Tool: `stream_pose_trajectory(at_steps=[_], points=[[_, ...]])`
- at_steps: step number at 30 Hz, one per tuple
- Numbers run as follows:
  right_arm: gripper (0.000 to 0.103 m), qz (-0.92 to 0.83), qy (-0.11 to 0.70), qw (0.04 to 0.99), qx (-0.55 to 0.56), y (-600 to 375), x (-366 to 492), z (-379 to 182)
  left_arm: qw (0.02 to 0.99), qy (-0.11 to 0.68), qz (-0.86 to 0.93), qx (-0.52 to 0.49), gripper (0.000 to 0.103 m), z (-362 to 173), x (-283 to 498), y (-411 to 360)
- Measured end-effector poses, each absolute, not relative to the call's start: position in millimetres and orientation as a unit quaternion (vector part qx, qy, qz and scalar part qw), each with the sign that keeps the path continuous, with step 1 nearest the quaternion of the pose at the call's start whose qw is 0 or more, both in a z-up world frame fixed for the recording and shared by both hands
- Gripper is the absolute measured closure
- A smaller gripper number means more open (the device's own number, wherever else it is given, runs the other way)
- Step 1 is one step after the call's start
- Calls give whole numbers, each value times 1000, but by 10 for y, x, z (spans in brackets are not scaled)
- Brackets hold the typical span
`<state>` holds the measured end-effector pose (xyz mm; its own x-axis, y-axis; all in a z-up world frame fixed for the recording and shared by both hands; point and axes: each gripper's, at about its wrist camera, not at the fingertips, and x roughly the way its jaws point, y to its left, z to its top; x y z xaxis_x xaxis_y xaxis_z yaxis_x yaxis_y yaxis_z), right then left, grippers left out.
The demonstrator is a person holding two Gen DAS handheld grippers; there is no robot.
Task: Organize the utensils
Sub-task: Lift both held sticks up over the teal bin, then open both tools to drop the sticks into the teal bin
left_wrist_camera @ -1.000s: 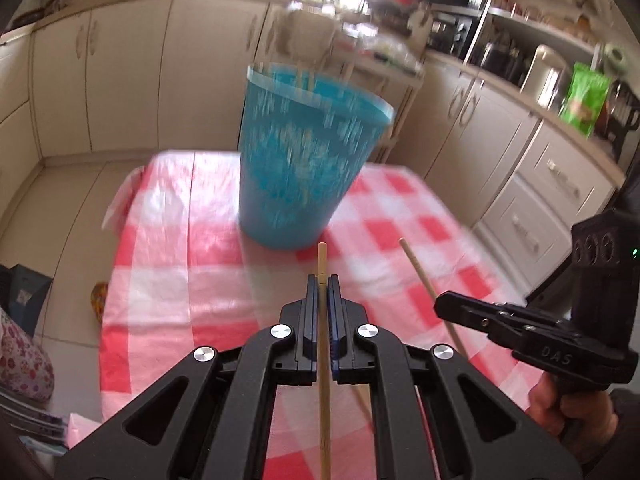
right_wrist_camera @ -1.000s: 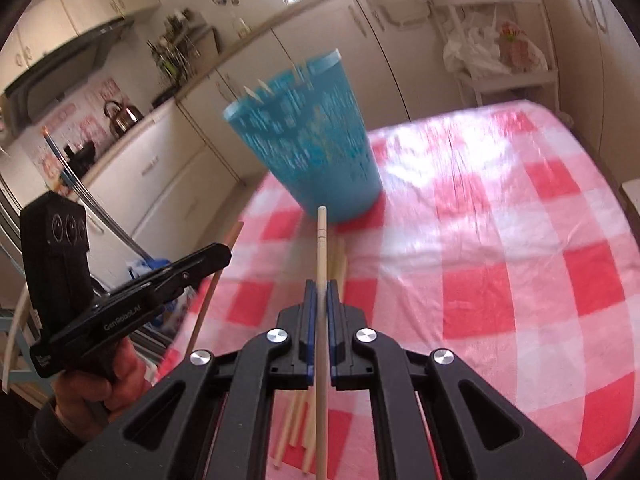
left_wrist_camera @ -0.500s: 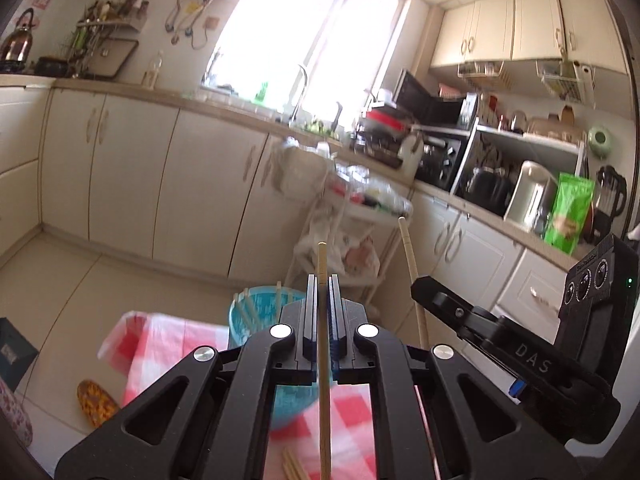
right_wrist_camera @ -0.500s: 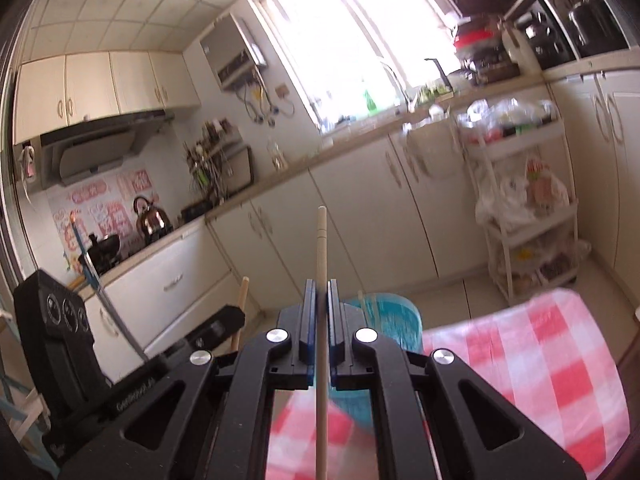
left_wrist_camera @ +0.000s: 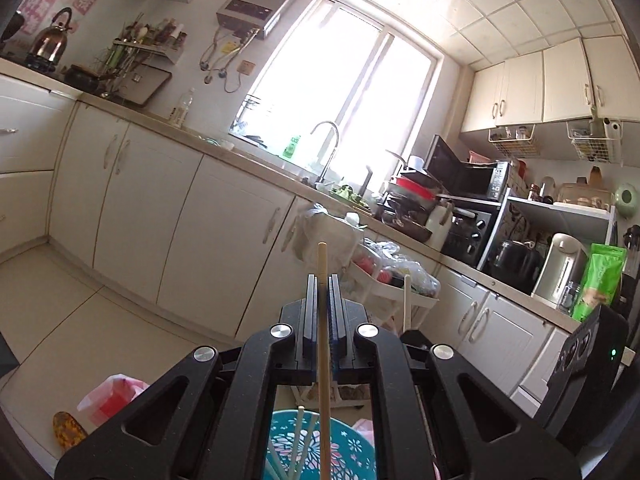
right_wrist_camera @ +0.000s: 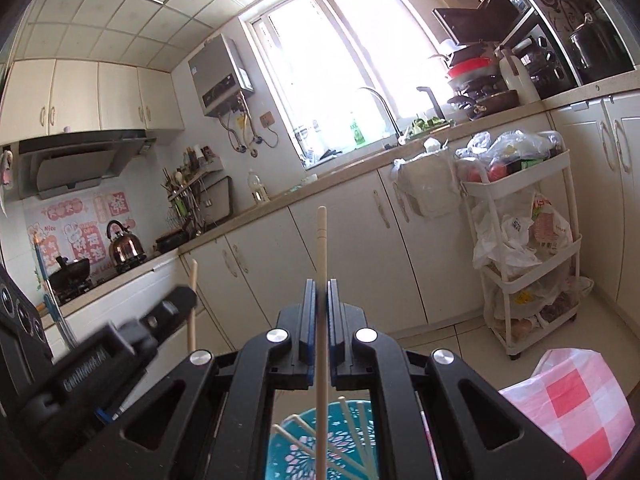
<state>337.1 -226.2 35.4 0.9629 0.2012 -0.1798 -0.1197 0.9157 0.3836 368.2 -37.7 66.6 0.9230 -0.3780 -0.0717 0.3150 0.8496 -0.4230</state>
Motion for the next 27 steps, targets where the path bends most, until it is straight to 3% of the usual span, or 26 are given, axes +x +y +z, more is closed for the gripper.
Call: stream_pose_trajectory(at_steps=[14,17,20,23,25,27], points=[[96,84,168,969,162,-2181,3374,-244,967,119,-135,-183,98,-19,3812,-478],[81,84,174,968,161,-2202,3278,-269,967,131,-133,-171,98,-69,3740,-461],[78,86,178,967,159,-2227,3186,-242,967,143,-136,-161,97,-58,3670,-464],[71,82,178,966,168,-2310,3043,-187,967,150,-130,-161,91,-37,3504,-409],[66,79,176,966,172,-2375,2871,-152,967,154,-122,-165,74,-61,3347,-350],[59,75,185,965,172,-2411,2704,-155,966,160,-108,-173,66,-127,3113,-262]])
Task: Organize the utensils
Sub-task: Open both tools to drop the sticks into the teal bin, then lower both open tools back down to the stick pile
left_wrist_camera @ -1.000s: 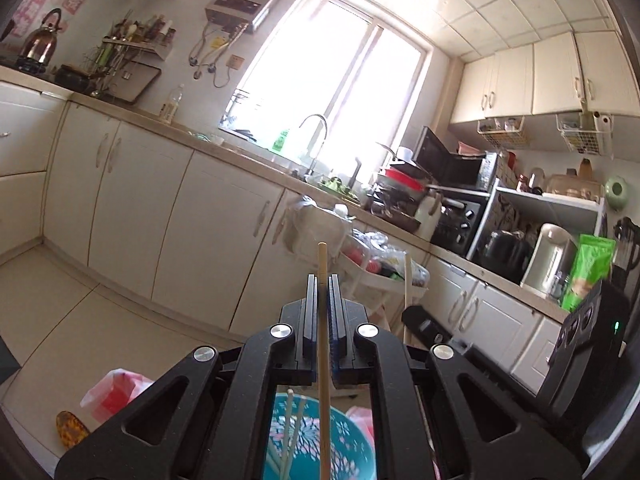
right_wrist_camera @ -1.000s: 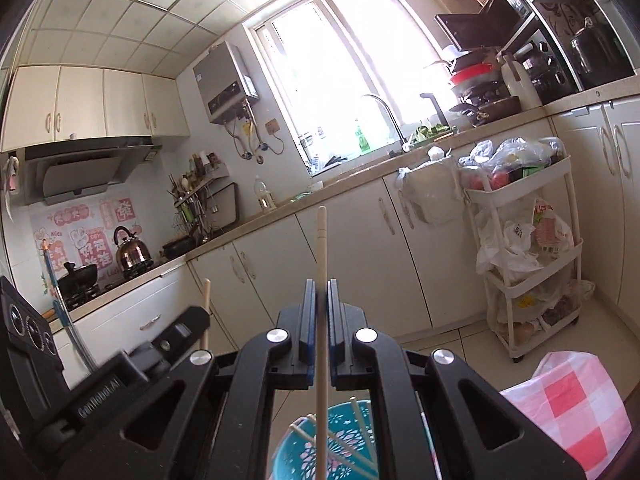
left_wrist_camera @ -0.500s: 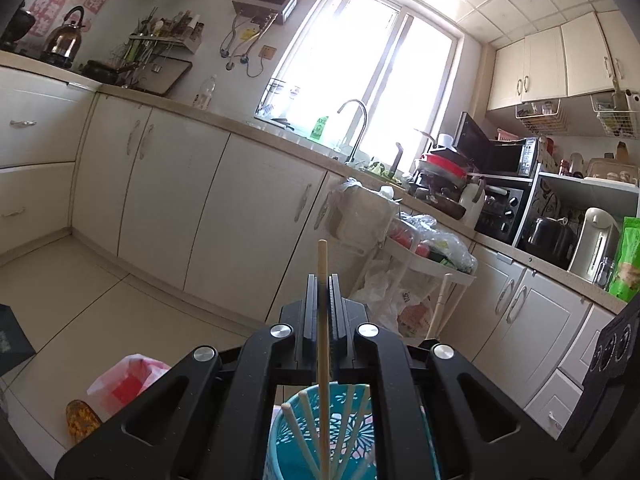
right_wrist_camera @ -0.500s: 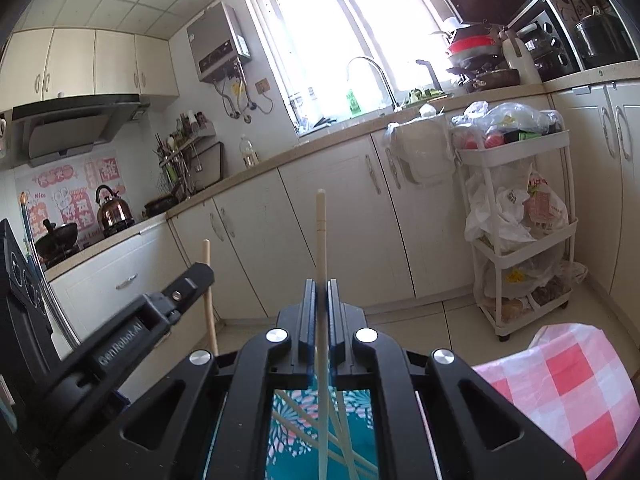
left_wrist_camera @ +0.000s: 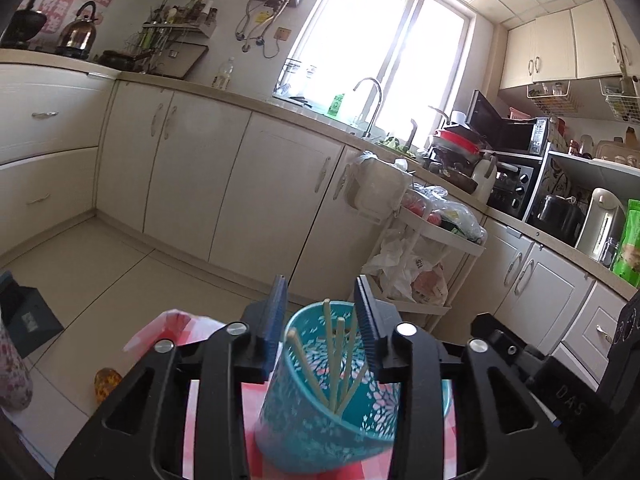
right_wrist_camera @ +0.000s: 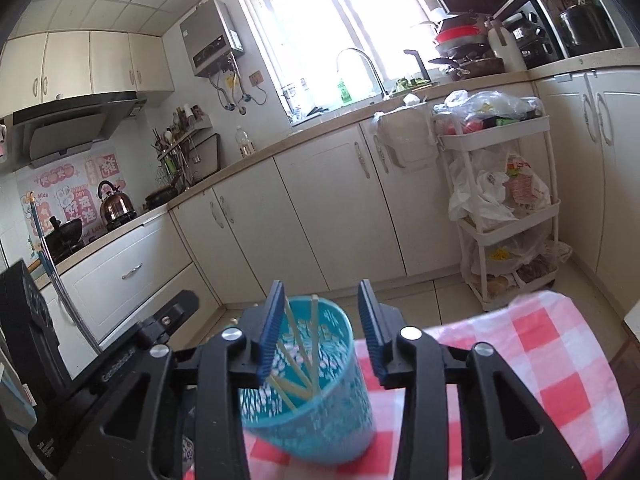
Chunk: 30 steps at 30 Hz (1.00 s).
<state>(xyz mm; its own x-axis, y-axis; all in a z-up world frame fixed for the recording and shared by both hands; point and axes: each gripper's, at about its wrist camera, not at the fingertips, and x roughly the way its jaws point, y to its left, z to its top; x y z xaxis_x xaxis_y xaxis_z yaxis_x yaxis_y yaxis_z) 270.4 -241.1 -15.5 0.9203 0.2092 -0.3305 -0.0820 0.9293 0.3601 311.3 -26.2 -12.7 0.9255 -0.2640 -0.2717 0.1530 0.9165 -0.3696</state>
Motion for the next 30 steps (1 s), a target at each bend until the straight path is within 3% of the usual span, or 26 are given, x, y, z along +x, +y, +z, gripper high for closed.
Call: stream_pose_trajectory(at_steps=[3,15,19,30], points=[[56,77,220,959,161,-2407,2401,-282,961,182,-92,-187,58,-314,2757,-147],[53,18,350,929,118,-2437,1560,-1119,912,334,-73,-228,51,-1403,1921,-56],[52,-1,365,924,112,-2427,1507,-1256,918,319,-81,-220,42,-1406,1815,-93],[48,6,372,922,111,-2321,1535,-1332,905,353,-79,-225,41,-1436,1889,-34]])
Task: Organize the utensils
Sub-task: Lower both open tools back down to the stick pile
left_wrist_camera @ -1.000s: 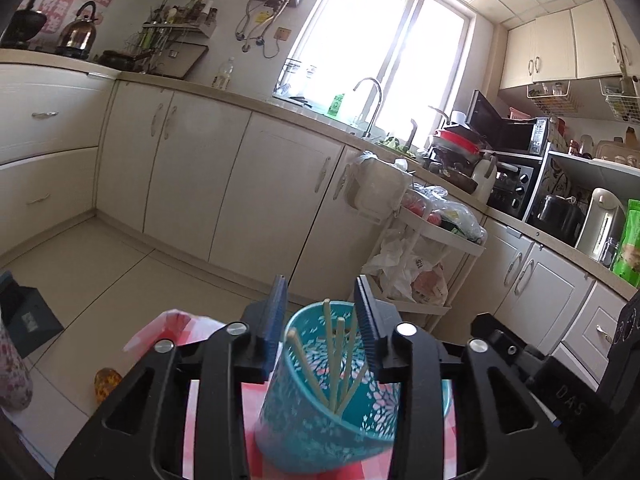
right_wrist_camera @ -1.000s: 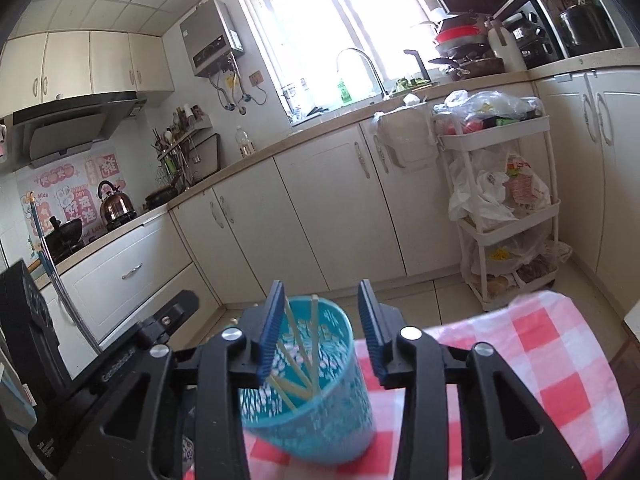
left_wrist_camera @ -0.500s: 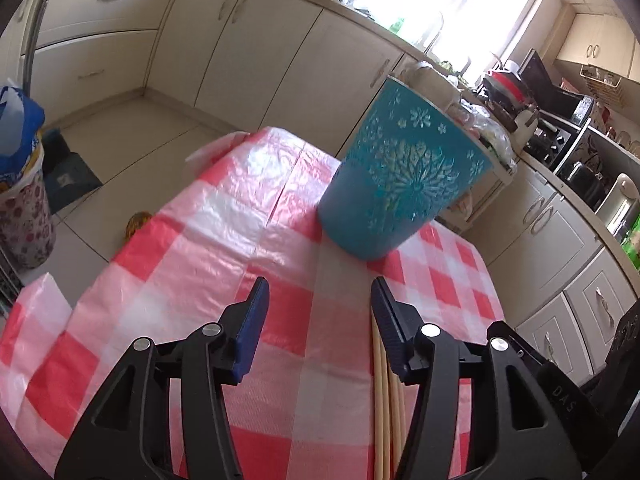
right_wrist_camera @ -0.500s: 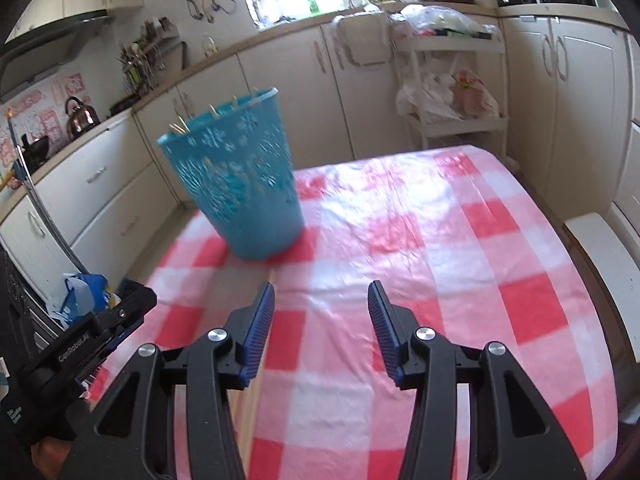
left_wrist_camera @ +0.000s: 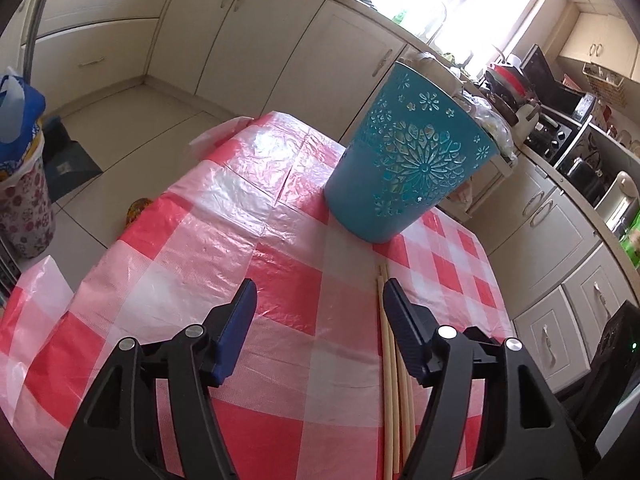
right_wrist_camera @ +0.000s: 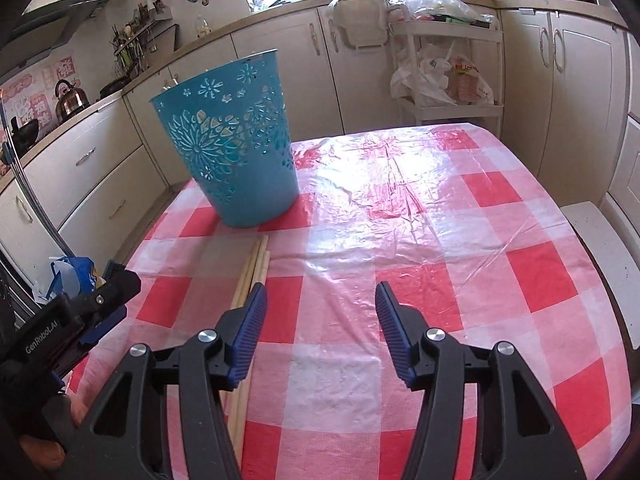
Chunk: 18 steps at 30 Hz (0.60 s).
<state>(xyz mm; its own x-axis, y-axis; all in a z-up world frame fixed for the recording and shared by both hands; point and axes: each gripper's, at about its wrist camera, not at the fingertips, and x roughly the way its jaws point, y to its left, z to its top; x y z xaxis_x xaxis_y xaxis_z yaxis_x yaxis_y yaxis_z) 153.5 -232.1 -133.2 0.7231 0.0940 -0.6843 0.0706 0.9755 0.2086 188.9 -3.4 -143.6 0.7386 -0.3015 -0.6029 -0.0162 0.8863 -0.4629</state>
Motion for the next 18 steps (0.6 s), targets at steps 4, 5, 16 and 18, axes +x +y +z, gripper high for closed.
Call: stream_pose_trajectory(at_steps=[4,5,16,18], points=[[48,-3,376,915,146,-2461,1542,-1357,902,370,-91,-203,39,-1457,1840,-122],[48,-5,378,913,153,-2490,1544,-1367,902,370,-96,-202,39,-1463,1828,-124],[43,-19,354,905,234,-2802,1417,-1384,885,407,-125,-191,38,-1538,1939,-259],[43,-22,355,903,242,-2840,1411,-1396,884,405,-126,-194,38,-1541,1930,-252]])
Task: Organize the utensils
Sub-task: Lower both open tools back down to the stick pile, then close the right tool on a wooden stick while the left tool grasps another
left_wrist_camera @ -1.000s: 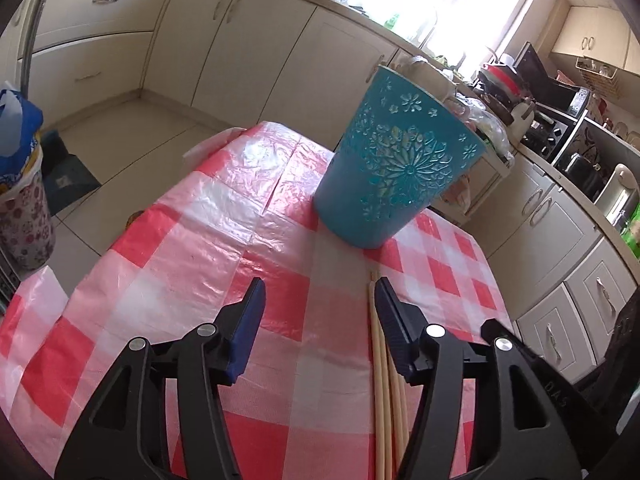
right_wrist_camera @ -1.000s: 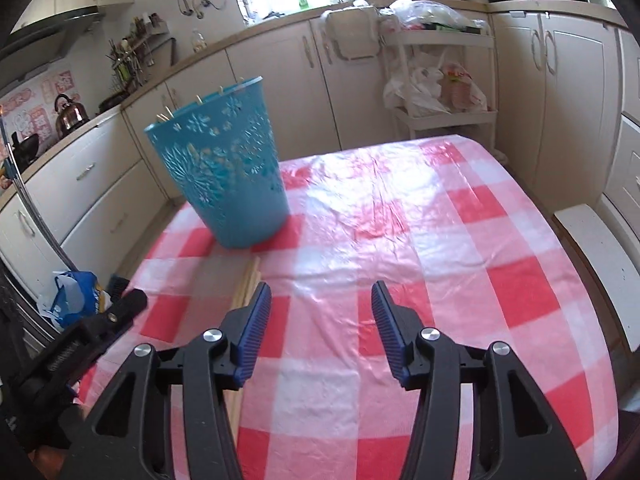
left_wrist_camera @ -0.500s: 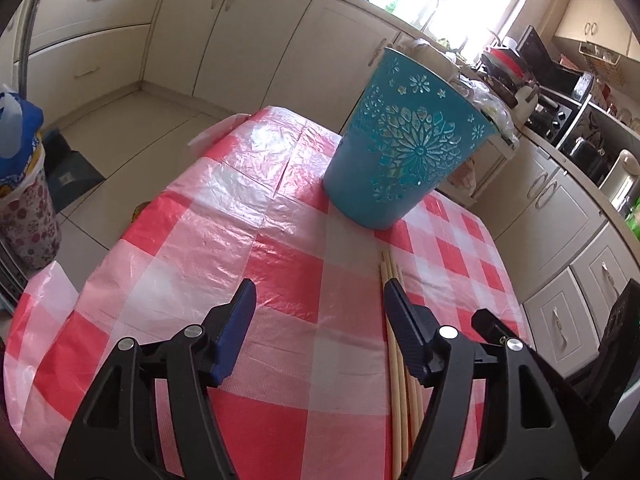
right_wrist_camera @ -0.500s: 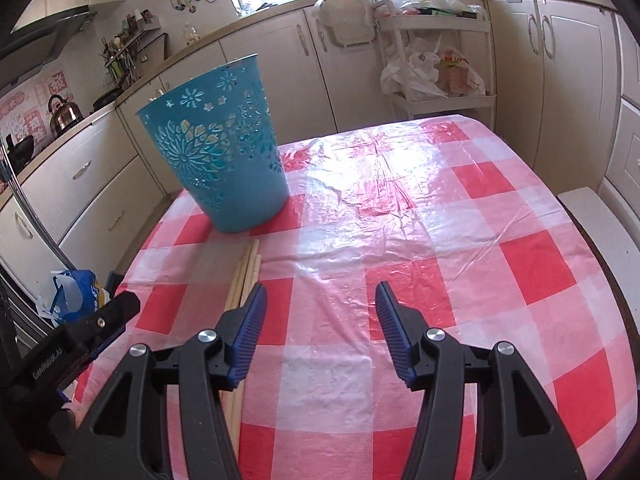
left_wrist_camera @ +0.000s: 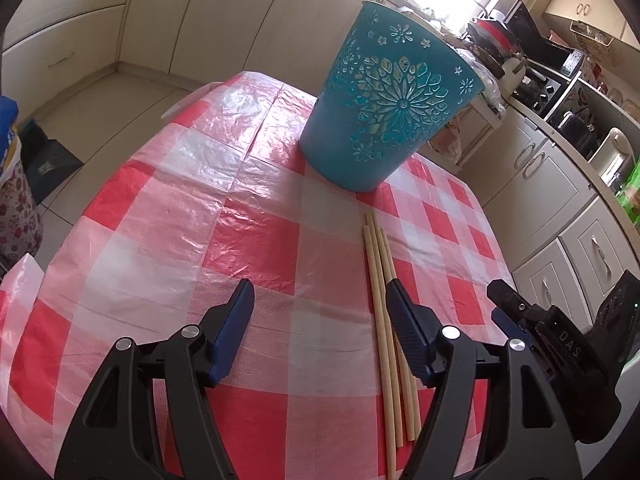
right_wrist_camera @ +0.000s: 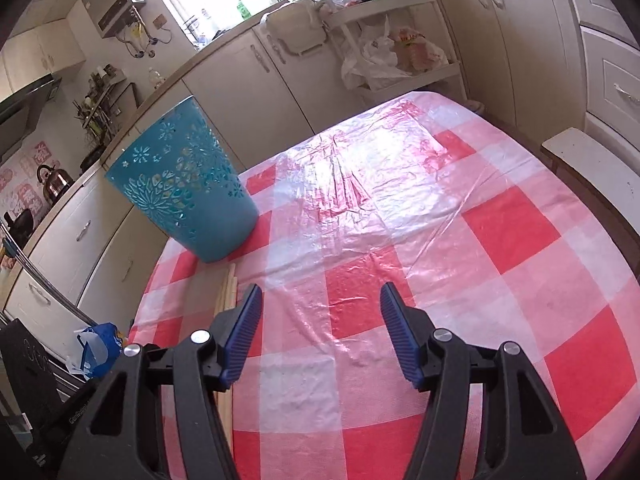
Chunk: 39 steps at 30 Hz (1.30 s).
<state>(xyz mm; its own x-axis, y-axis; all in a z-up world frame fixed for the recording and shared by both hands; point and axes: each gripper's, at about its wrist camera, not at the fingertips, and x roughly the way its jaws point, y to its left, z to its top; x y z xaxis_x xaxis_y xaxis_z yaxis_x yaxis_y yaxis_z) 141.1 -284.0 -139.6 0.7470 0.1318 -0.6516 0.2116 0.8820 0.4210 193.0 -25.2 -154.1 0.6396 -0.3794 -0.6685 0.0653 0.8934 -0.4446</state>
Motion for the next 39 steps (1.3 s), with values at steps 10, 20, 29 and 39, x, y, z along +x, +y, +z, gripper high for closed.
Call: stream_pose_trajectory(at_steps=[10,20,29,39], points=[[43,44,413,895,164,-2443,1393,-1412,882,391,-120,-236,38,-1548,1887,-77],[50,86,462,879,77,-2048,1662,-1517,891,404,-115,-172,38,-1488,1901,-264],[87,81,464,882,-5,-1882,1690,-1531,894,408,-112,-147,38,-1441,1914,-300],[94,83,466,880,23,-2131,1638,-1521,889,438,-126,-38,38,-1471,2165,-735]])
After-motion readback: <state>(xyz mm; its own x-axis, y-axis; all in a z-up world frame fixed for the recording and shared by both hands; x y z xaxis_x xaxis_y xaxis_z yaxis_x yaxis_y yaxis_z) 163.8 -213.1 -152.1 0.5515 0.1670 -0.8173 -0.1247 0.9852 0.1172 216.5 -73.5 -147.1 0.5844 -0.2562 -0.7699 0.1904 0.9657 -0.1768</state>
